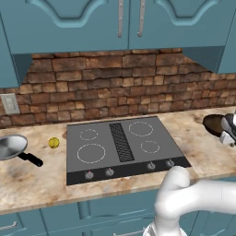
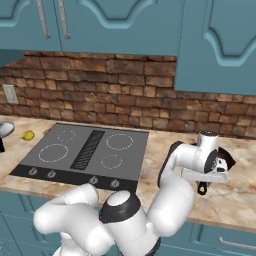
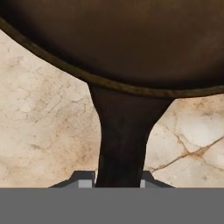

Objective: Place both pans onto different burners. Then place the lemon and the chicken drumstick on different pans.

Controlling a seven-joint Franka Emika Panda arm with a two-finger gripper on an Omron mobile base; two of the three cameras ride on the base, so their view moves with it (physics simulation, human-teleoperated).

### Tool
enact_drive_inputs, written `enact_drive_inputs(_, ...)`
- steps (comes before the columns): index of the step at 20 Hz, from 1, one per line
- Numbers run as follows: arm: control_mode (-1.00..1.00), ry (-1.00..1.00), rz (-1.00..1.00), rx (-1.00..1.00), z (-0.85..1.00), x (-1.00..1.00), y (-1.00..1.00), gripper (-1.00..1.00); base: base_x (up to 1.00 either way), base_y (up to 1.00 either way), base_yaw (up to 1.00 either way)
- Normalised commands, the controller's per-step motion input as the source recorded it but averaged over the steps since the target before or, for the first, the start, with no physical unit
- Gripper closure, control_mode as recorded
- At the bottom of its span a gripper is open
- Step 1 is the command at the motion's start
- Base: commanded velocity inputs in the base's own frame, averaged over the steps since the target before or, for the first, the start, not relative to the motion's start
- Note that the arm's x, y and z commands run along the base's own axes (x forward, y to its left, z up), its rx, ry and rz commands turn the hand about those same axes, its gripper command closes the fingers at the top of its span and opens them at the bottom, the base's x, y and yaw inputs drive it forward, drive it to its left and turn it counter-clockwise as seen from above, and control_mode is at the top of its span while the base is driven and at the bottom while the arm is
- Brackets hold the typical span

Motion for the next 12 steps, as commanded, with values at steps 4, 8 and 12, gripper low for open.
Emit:
enact_drive_inputs(4,-1.00,-0.03,0.00,0.00,0.12,-0.30,0.25,1.00,0.00,0.00,0.00)
enact_drive_inputs(8,-1.00,0.00,0.00,0.00,0.15,-0.19,0.60,1.00,0.00,0.00,0.00)
enact_drive_inputs(12,-1.00,-0.01,0.00,0.00,0.24,-0.04,0.58,1.00,0.00,0.00,0.00)
